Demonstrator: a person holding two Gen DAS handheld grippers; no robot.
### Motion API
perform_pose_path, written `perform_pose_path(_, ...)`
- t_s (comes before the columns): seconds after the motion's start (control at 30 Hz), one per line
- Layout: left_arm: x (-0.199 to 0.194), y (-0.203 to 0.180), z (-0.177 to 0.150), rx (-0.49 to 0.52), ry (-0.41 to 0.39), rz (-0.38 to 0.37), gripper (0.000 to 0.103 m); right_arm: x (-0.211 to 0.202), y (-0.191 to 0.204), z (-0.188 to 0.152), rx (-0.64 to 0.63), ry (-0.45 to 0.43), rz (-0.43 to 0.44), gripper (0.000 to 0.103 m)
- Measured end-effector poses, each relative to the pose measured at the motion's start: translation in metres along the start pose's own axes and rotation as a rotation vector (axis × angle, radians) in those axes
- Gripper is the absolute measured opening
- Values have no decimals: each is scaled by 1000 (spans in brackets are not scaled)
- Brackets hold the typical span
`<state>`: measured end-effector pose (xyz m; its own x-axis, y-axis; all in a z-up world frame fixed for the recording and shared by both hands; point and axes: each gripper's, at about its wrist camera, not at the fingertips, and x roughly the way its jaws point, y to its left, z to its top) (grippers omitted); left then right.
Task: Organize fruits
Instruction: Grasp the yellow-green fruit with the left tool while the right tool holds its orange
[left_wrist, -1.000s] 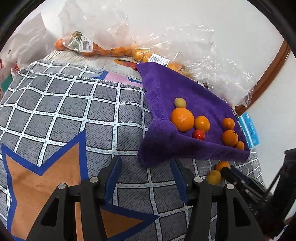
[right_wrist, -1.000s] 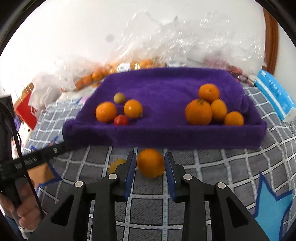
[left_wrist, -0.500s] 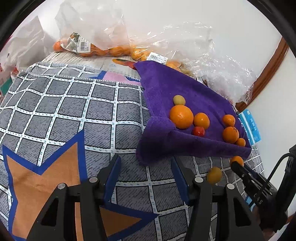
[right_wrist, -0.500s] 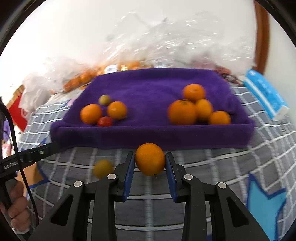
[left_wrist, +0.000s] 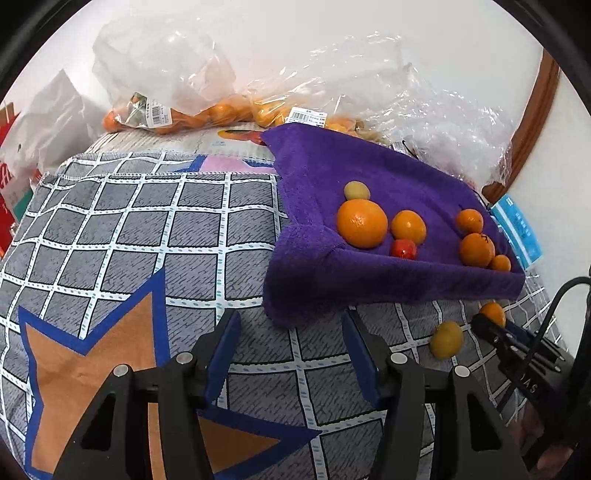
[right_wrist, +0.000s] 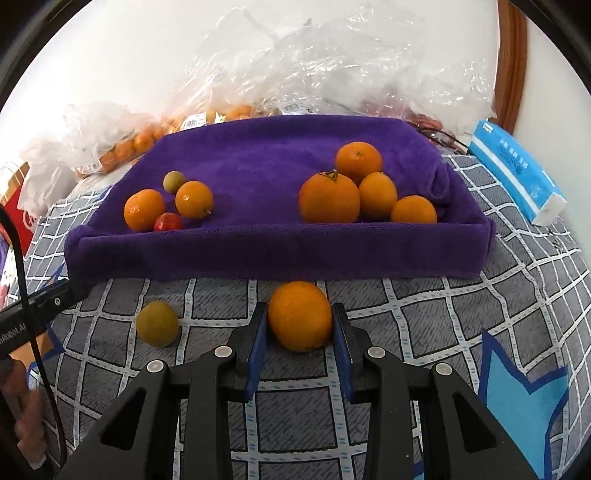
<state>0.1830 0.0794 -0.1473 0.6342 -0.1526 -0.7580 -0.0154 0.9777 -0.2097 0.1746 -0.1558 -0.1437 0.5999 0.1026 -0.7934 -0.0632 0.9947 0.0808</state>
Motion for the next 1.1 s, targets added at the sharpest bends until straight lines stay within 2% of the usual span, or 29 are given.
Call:
perform_pose_path(0.2, 2, -1, 0, 23, 0, 1, 56, 1, 1, 2, -19, 14, 6, 33)
perform_pose_path(0.4, 0, 1, 0, 6, -4, -20, 56, 0, -8, 1, 1, 22, 67, 33)
perform_pose_path(0.53, -6, -4, -4, 1, 26, -80, 56, -4, -12, -2, 1, 26, 82, 33)
perform_pose_path(0.67, -15, -17, -13, 23, 27, -102, 56, -13, -25, -8, 11, -2, 49, 33)
perform_pose_path(0.83, -25, -37, -18, 25, 36, -184, 56, -29, -42, -12, 31, -41, 25, 33)
perform_pose_path(1.1, -19, -86, -20, 84, 49, -192, 54, -52, -73, -21, 46, -66, -7, 33)
